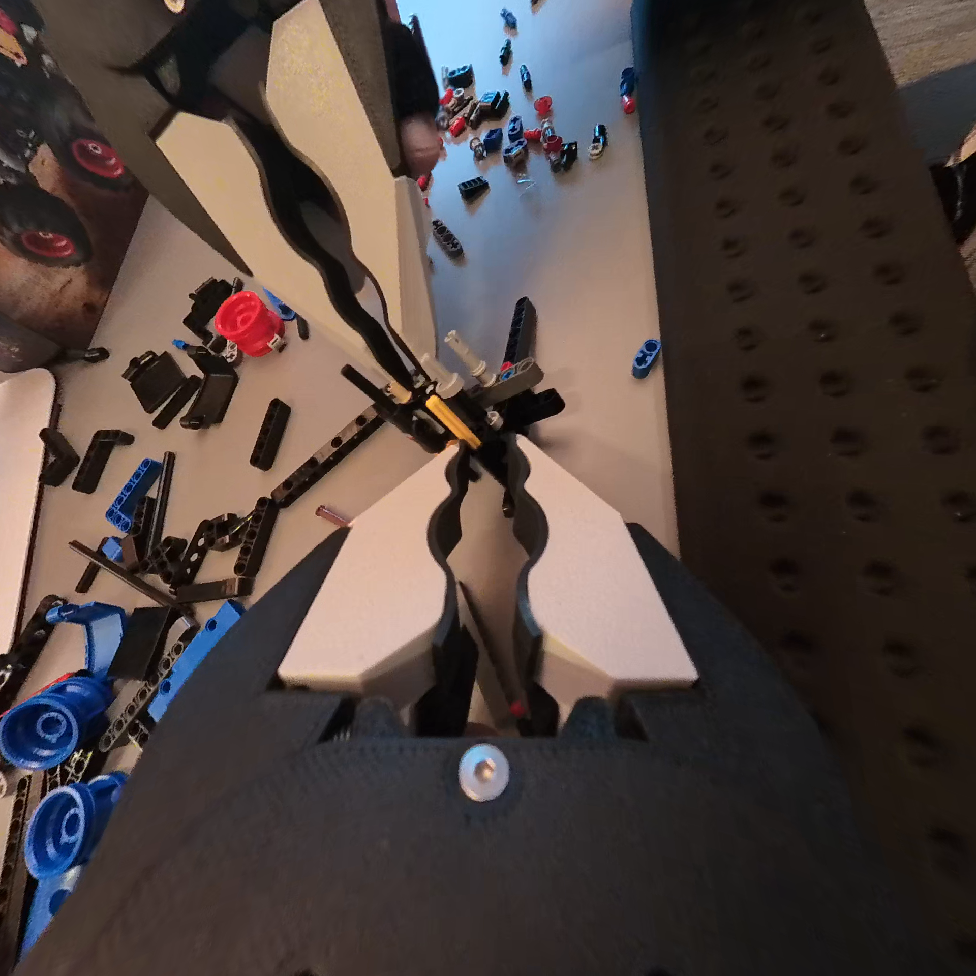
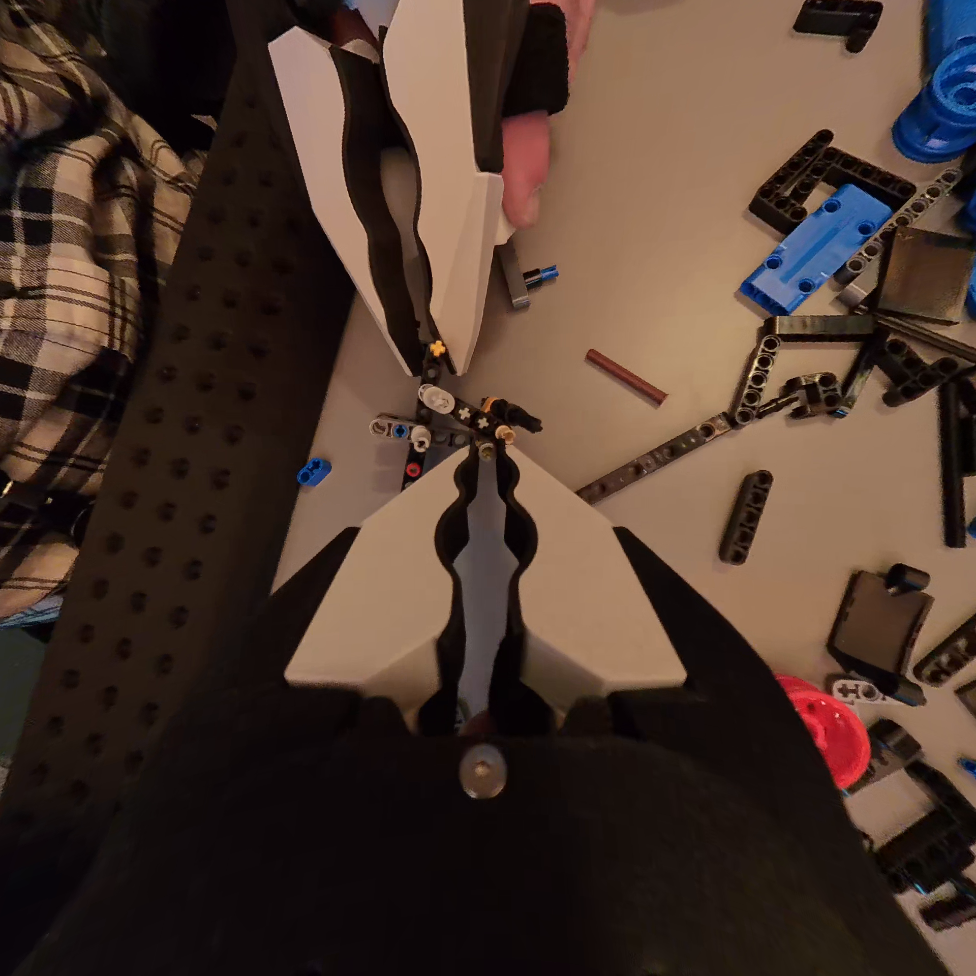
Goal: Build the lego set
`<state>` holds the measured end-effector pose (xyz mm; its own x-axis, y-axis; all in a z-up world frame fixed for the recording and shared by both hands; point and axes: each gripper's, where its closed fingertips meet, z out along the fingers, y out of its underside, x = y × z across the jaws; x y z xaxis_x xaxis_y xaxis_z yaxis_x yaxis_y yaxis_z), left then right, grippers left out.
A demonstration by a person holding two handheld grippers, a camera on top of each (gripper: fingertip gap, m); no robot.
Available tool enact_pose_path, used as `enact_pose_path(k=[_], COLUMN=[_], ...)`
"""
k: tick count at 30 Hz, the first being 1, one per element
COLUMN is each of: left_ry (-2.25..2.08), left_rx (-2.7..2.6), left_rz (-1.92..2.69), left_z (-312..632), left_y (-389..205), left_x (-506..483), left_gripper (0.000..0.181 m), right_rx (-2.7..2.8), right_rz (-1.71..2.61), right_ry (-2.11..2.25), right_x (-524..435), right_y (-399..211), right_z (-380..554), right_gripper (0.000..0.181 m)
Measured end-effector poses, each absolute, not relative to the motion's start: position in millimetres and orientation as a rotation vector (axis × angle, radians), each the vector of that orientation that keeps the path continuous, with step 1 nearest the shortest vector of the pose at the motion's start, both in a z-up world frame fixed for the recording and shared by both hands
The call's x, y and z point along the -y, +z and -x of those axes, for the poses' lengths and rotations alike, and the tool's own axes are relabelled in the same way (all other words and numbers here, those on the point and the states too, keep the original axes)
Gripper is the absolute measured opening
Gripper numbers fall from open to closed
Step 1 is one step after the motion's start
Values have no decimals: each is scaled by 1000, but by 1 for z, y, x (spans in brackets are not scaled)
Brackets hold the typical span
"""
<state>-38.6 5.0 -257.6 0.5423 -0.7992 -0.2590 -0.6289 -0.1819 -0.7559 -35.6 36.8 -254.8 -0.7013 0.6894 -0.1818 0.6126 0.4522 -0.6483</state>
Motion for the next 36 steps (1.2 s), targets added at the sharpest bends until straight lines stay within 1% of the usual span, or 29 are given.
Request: enact_pose_path(k=[7,17,22,24,29,30,31,32,34,35,36], left_ry=[-235,-227,-248,-281,-278,-263,-254,-277,-264,-269,-285], left_rx=[-1188,-1199,-1205,-1225,-1175,-1155,-1122,-1093,-1064,-1056,-1052], left_rz=[1878,1857,1840,1832,1848,1854,1844,1848,1886,1897,1909], left_z=[34,31,28,25,27,31,33,34,38,37,34], left_y=[-258,-257,-254,-253,-250,-249,-245,-242,-246,-248,-249], left_x=[-2,2,4,9,5,3,-1,-2,-7,-9,-9], left_gripper=[12,12,13,7,9,10,16,33,48,49,45], right_rx=[2626,2678,2716,2735,2649,2602,2564,2538,2505,2484,2472], right_rz=[1166,1149,1209,1195,1168,1162,1156,1146,1105,1093,1084], right_ry=[1205,1186,1305,1363,1293,1264,1225,1167,1060,1018,963], right_x=[-33,-26,-15,-6,-16,-20,-24,-28,-31,-31,-32], right_y=[-256,-264,-274,-276,-266,-260,-256,-252,-247,-245,-245], right_z=[32,32,26,23,25,28,30,30,29,29,30], right_gripper=[3,3,3,3,3,3,3,3,3,3,3])
